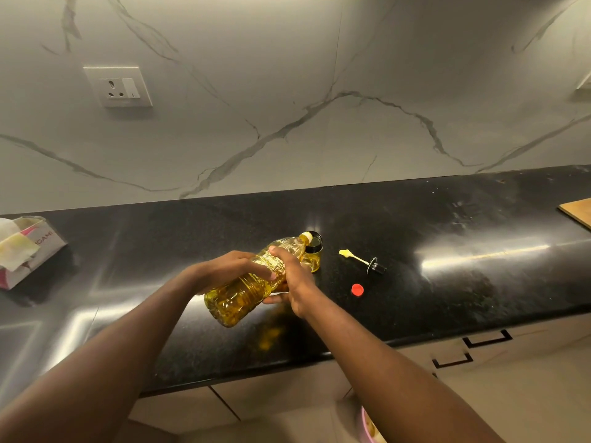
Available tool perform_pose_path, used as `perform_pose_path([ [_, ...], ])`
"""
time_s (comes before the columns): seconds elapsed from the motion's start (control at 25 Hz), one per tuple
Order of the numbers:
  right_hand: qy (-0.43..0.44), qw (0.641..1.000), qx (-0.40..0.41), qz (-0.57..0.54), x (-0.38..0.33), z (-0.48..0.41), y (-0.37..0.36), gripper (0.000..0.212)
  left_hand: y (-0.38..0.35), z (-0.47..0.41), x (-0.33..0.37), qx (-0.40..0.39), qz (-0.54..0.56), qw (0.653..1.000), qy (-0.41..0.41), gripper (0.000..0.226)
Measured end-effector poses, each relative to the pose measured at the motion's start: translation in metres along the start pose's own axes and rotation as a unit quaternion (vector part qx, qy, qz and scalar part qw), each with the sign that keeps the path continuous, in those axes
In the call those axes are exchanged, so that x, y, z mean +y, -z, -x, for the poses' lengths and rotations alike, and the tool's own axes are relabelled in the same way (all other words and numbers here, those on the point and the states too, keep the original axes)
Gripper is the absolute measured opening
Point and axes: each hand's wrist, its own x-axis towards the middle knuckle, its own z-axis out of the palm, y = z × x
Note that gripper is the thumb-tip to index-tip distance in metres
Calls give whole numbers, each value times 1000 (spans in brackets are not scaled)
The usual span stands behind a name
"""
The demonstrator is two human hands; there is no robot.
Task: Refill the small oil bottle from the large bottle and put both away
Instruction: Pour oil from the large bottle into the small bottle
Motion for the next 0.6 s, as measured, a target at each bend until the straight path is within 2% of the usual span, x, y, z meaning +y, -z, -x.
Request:
perform_pose_path([
  [0.44,3,1000,-7,-3,-1,2,-1,83,2,1,0,-5,-1,1000,3,83],
  [0.6,1,1000,-3,3,-2,1,-1,88,3,0,3,-4,-5,1000,10,74],
])
